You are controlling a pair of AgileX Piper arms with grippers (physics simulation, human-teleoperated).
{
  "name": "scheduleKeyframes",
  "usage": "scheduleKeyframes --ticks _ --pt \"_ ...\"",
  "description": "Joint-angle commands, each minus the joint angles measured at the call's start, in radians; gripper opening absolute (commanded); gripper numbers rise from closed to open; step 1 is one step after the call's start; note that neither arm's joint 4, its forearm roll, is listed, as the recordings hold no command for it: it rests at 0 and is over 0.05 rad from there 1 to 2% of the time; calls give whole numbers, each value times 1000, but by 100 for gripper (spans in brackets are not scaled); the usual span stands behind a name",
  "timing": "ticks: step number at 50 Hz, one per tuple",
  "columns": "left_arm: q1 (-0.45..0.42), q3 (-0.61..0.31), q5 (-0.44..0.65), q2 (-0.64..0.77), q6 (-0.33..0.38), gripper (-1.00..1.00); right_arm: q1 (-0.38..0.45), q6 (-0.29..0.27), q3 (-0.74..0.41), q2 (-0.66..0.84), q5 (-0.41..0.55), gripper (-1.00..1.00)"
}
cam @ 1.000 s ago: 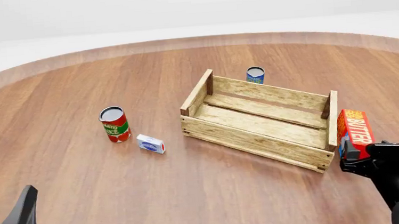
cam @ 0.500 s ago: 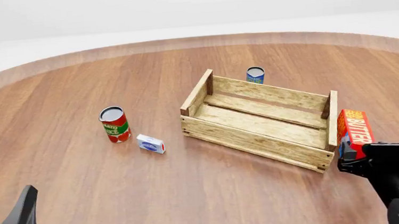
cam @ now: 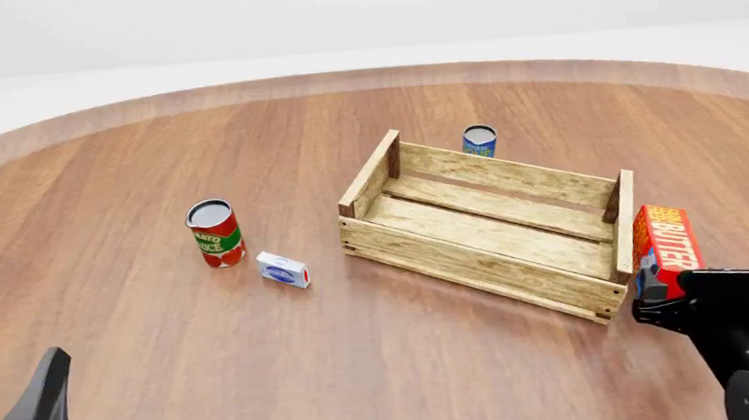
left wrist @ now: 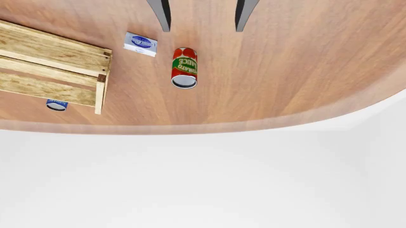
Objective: Pick up the butter and put it in the tray.
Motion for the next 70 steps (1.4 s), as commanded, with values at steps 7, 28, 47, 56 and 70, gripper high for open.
scheduleKeyframes --ticks 7,28,47,56,70 --pt "0 0 0 0 0 100 -4 -2 -4 8 0 100" --pt "0 0 0 0 0 100 0 4 -4 4 0 100" --pt "0 0 0 0 0 100 30 47 20 -46 0 -100" --pt "0 0 0 0 0 100 30 48 44 -99 0 -100" --pt "0 0 0 0 0 100 23 49 83 -177 0 -100"
